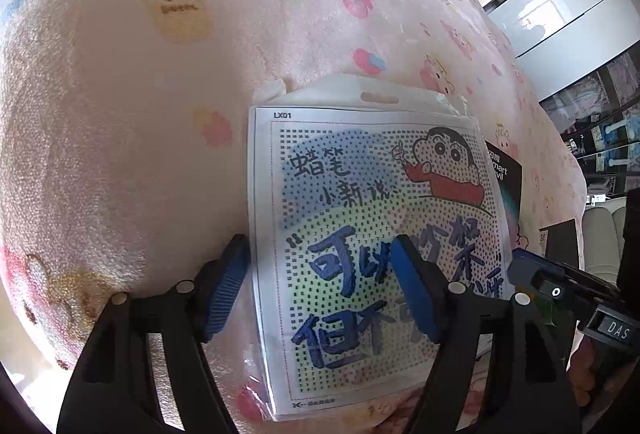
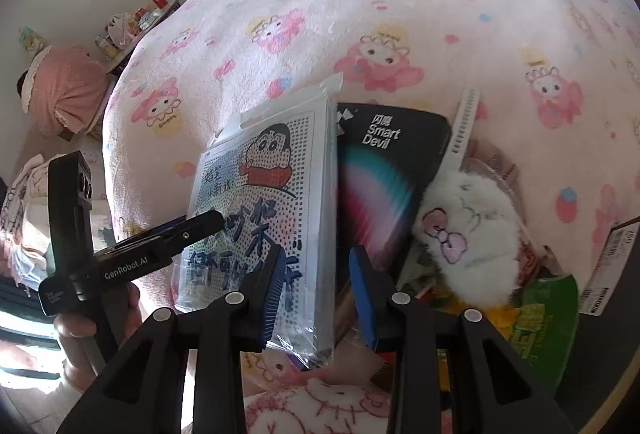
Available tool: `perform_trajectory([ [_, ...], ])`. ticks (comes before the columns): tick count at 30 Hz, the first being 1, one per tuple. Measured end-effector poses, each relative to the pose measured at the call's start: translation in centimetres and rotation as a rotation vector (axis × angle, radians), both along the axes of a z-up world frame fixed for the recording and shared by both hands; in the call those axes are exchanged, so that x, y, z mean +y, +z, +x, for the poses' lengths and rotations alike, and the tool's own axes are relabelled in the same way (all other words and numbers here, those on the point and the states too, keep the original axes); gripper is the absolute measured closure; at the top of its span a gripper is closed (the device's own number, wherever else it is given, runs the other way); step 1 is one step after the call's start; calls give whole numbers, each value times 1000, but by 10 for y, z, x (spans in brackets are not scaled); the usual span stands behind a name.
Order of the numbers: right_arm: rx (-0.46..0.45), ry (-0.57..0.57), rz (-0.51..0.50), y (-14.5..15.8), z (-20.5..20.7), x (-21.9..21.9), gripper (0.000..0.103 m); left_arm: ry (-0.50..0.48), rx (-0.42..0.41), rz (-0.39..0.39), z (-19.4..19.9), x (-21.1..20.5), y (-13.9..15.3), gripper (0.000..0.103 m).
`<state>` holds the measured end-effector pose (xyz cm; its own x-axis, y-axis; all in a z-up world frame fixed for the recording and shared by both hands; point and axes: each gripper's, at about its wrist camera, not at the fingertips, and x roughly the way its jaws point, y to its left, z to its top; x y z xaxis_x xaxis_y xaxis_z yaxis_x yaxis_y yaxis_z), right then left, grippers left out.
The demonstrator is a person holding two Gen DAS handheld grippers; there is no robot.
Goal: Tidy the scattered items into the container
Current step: 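Carry the Shin-chan bead-art package in the left gripper over the box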
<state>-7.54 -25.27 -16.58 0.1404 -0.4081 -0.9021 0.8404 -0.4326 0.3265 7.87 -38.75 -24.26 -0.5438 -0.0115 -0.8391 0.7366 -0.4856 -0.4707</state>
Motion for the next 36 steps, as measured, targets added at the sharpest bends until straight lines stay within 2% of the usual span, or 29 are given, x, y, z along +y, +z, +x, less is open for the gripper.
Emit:
perform_trajectory([
  [1, -37, 18, 4, -6, 1, -5, 70, -6, -12, -1, -3, 0, 0, 26],
  [3, -17, 16, 11, -6, 7, -9, 68, -8, -14, -6, 2, 3, 2, 28],
  [5, -4, -2, -8, 1, 9, -4, 71, -10, -6, -13, 1, 5, 12, 38],
  [9, 6, -67, -68, 24, 7, 26, 74, -72, 43, -32, 7, 23, 42, 43],
  [13, 19, -142, -172, 58, 1, 75, 75, -158, 102, -81, -9, 49, 81, 43],
  [17, 27, -234, -252, 88, -11, 125, 75, -228, 182, -74, -31, 75, 115, 43],
  [18, 39, -253, -268, 93, -13, 140, 75, -247, 207, -73, -25, 86, 123, 43],
  [24, 101, -371, -337, 120, -31, 234, 75, -375, 291, -94, -77, 149, 158, 43],
  [28, 122, -470, -338, 122, -49, 305, 75, -498, 302, -89, -128, 201, 164, 43],
  [31, 128, -544, -310, 111, -64, 348, 75, -591, 288, -64, -170, 240, 159, 43],
  [36, 107, -635, -240, 79, -93, 391, 75, -712, 206, -65, -224, 289, 134, 43],
])
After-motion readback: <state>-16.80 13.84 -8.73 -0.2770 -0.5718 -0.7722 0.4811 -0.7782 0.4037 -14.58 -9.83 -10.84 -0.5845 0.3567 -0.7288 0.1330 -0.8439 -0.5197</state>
